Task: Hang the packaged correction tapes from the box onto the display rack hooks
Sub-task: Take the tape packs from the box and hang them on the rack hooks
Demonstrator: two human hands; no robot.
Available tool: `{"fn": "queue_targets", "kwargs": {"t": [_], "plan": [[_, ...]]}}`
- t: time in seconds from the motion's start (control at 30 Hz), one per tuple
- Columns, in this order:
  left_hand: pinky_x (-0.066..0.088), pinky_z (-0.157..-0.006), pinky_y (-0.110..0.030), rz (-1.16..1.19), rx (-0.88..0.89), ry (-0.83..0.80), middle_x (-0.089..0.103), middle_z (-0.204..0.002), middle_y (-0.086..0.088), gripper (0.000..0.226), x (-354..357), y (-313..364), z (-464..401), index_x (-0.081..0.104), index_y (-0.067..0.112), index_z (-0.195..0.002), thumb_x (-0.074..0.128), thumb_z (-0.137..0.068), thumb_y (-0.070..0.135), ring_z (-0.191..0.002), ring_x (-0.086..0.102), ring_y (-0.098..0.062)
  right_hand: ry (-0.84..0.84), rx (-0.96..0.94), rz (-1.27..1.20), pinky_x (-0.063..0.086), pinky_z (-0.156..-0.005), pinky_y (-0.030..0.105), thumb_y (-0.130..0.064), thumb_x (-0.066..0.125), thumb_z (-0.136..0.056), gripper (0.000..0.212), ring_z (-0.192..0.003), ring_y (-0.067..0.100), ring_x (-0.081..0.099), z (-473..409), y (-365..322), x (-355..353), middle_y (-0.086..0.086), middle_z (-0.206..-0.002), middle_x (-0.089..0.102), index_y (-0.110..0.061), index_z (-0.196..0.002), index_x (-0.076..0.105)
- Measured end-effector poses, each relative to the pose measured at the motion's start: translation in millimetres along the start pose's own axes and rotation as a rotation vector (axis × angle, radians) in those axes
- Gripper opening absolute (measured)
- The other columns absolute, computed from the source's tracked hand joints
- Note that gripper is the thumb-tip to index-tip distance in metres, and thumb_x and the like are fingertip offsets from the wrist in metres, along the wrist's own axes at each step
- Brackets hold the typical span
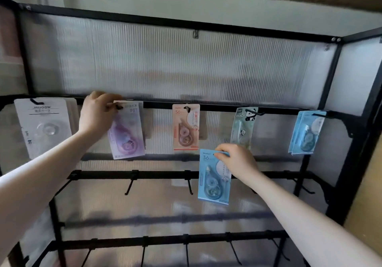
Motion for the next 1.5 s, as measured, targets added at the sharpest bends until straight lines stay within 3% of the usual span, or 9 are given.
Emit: {"fn": "queue_targets", "kwargs": {"t": [0.13,0.33,0.73,0.93,1.17,1.33,1.5], "plan": [[0.038,-0.095,-0.047,-0.034,-0.033,0.044,0.055,-0.117,-0.02,0.034,4,3,9,0.064,0.011,-0.115,0.053,-0.085,0.001,-0.11,0.047,-0.039,0.02,0.058,0.021,0.039,-0.059,0.029,-0.026,0.052,-0.094,0.016,-0.078,0.016,0.06,13,14,-11,-0.003,-0.085,0.067,-0.018,-0.087,0.064],[0.037,-0.095,-0.05,-0.085,-0.057,0.084,0.054,-0.121,-0.023,0.038,1,19,26,0.057,0.006,-0.121,0.055,-0.084,0.003,-0.113,0.044,-0.041,0.052,0.13,0.081,0.034,-0.055,0.029,-0.027,0.048,-0.095,0.016,-0.077,0.018,0.057,29,46,-37,-0.003,-0.085,0.065,-0.02,-0.091,0.062],[0.032,-0.101,-0.05,-0.137,-0.125,0.012,0.049,-0.13,-0.02,0.042,30,106,69,0.052,0.005,-0.125,0.059,-0.084,0.005,-0.119,0.04,-0.039,0.17,0.13,0.053,0.031,-0.05,0.028,-0.027,0.049,-0.094,0.018,-0.065,0.019,0.052,32,135,-115,-0.005,-0.065,0.055,-0.018,-0.096,0.065],[0.031,-0.102,-0.05,-0.162,-0.172,-0.046,0.043,-0.135,-0.022,0.048,70,177,90,0.049,0.007,-0.132,0.061,-0.086,0.009,-0.122,0.037,-0.041,0.273,0.034,-0.001,0.036,-0.06,0.027,-0.024,0.053,-0.093,0.016,-0.076,0.017,0.054,21,184,-167,0.0,-0.091,0.067,-0.018,-0.099,0.066],[0.031,-0.101,-0.05,-0.155,-0.171,-0.049,0.042,-0.136,-0.019,0.048,107,241,106,0.049,0.01,-0.131,0.062,-0.085,0.01,-0.123,0.036,-0.039,0.37,-0.021,-0.063,0.039,-0.069,0.029,-0.02,0.051,-0.093,0.02,-0.094,0.022,0.059,8,233,-224,0.003,-0.106,0.067,-0.014,-0.106,0.066],[0.032,-0.1,-0.051,-0.168,-0.173,-0.058,0.043,-0.135,-0.019,0.047,120,264,114,0.05,0.008,-0.13,0.061,-0.085,0.009,-0.124,0.035,-0.039,0.376,-0.015,-0.086,0.028,-0.051,0.026,-0.022,0.055,-0.092,0.014,-0.06,0.012,0.045,2,257,-240,-0.005,-0.073,0.06,-0.019,-0.099,0.066],[0.031,-0.101,-0.05,-0.177,-0.175,-0.087,0.043,-0.133,-0.021,0.049,123,270,117,0.049,0.008,-0.13,0.063,-0.083,0.01,-0.123,0.036,-0.04,0.359,-0.037,-0.189,0.036,-0.06,0.027,-0.018,0.053,-0.092,0.014,-0.073,0.015,0.054,-13,262,-240,-0.002,-0.089,0.066,-0.017,-0.096,0.067]]}}
Point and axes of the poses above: each hand's wrist, its own z-axis away from the middle knuckle, its own x-axis out of the palm, y = z × x, the point moved 3 cm from there along -z, towards the middle knuckle
